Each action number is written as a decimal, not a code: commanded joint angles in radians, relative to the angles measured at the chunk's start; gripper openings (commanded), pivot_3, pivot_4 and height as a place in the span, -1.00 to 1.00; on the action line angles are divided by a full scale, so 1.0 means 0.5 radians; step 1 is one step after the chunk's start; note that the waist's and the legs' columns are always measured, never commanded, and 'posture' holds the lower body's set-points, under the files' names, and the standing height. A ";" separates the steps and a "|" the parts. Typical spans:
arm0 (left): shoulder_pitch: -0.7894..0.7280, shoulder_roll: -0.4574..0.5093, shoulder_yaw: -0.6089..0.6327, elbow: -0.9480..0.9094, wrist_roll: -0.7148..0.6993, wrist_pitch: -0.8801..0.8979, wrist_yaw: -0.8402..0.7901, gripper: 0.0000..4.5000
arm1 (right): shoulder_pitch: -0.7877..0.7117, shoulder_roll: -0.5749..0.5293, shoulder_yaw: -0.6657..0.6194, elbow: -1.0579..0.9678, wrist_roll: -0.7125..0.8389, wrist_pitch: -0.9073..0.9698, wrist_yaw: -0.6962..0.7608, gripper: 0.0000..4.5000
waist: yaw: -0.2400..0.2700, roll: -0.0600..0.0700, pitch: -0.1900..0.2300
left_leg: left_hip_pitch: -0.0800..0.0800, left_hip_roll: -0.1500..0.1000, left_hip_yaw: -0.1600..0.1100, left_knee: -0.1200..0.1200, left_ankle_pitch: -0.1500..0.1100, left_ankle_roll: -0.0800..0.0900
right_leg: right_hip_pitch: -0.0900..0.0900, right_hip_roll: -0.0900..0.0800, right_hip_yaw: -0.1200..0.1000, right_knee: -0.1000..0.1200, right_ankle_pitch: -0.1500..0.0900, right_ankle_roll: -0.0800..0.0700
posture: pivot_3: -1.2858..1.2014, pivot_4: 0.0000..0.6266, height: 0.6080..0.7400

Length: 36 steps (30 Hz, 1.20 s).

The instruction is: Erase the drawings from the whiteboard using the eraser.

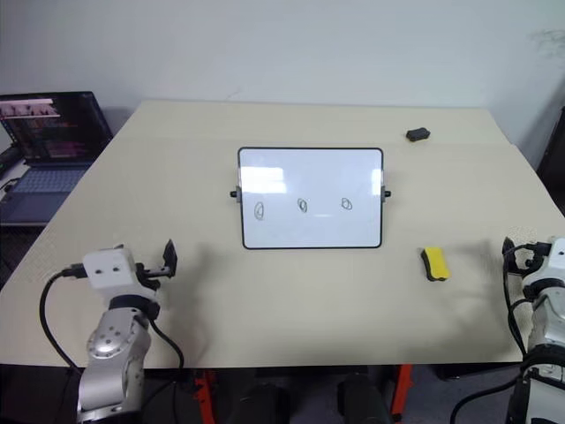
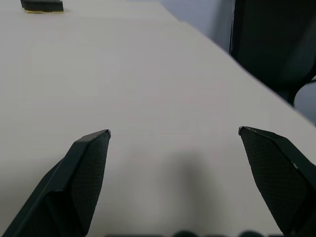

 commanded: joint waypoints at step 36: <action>-0.743 1.358 -0.197 -0.401 -1.386 1.069 -1.849 1.00 | 1.057 0.148 -0.131 -2.945 0.946 1.755 -0.327 0.99 | -0.016 0.011 0.007 | -0.010 0.003 -0.008 -0.001 0.000 0.000 | -0.009 0.002 -0.005 -0.004 -0.001 0.001 | 0.03 -0.52 1.00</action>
